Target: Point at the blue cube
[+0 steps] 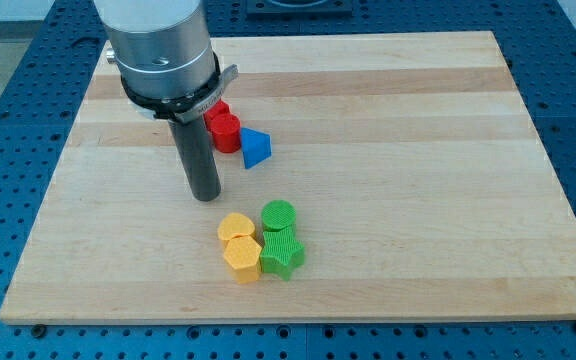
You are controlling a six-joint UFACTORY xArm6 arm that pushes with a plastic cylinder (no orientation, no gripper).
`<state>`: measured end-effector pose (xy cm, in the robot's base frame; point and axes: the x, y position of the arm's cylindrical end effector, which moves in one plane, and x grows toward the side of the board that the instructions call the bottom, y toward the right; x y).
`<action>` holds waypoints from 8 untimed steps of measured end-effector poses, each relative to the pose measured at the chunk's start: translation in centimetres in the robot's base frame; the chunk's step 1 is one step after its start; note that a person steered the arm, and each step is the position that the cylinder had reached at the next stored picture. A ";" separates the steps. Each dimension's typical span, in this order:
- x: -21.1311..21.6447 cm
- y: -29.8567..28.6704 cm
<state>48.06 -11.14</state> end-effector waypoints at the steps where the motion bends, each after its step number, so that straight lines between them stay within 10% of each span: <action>1: 0.1 -0.3; 8: -3.5 -8.6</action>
<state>44.58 -19.78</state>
